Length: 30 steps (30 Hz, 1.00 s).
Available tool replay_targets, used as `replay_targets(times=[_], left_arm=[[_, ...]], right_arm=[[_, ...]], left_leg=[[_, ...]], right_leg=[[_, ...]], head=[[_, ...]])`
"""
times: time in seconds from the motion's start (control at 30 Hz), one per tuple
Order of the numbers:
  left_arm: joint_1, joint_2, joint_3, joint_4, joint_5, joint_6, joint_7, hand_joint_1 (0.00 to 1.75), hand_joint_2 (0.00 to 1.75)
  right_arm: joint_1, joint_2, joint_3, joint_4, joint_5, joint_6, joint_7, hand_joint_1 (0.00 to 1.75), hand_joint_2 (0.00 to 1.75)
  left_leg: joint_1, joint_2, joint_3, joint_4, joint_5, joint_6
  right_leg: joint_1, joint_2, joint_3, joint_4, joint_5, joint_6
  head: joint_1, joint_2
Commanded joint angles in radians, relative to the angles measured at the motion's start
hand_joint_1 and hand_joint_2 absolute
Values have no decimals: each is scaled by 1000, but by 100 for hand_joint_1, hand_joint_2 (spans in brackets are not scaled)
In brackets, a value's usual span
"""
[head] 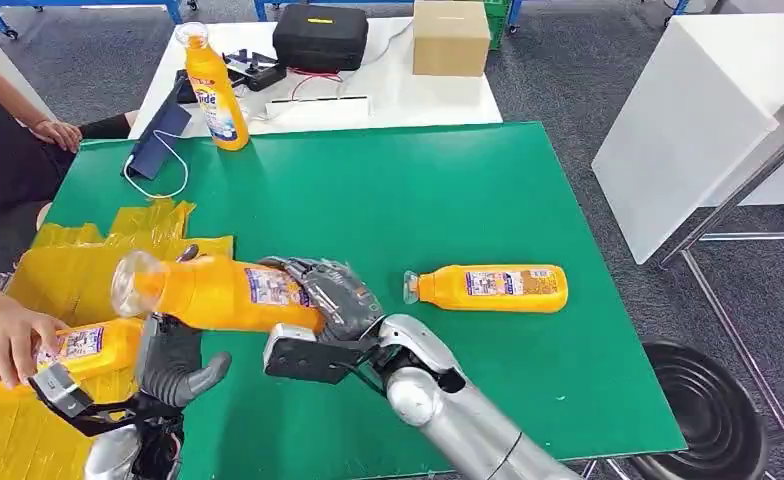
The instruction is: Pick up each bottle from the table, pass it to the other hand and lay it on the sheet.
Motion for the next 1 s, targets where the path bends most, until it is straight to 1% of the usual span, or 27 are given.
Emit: replay_targets(times=[0.03,0.3,0.47,0.57,0.6,0.63,0.67,0.7,1.0], left_arm=[[-7,10,-26,21,-3,2,-3,0,175],[-9,10,-26,21,-3,2,-3,0,175],[3,15,8,28,4,11,-12,0,175],[14,12,40,29,24,6,-26,0,175],[16,10,47,29,32,-1,-30,12,175],[17,8,53,29,36,-8,-32,162,175],[17,5,57,28,38,-13,-34,175,175],[17,2,60,30,39,-17,-35,175,175],[13,-2,69,37,44,-31,-39,175,175]], right_arm=[[-51,37,165,111,26,12,6,175,175],[-55,32,164,112,25,14,6,175,175],[-35,25,270,94,49,30,-5,175,175],[-22,11,312,81,58,28,-5,175,175],[-22,7,319,79,60,27,-4,175,175],[-24,4,323,81,59,22,-2,175,175],[-28,2,324,84,56,19,0,175,175],[-32,2,322,91,51,16,3,175,175],[-45,7,313,114,47,16,5,175,175]], left_leg=[[0,1,2,0,-1,-1],[0,-1,1,0,0,-1],[1,0,2,-1,-1,-1],[0,0,2,-1,-1,-1],[1,0,3,-1,-1,-1],[1,0,2,-1,-1,-1],[1,-1,3,-1,-1,-1],[1,-1,1,-1,0,-1],[1,-2,0,-1,0,-1]], right_leg=[[0,1,2,0,0,0],[0,0,1,0,0,0],[0,1,1,-1,0,0],[0,1,1,-1,0,0],[1,1,3,-1,-1,0],[1,0,2,-1,0,0],[1,0,3,-1,-1,0],[1,-1,1,-1,-1,0],[1,-1,0,-1,0,0]], head=[[0,0],[0,0],[0,0],[0,0],[0,0],[0,0],[0,0],[0,0],[0,0]])
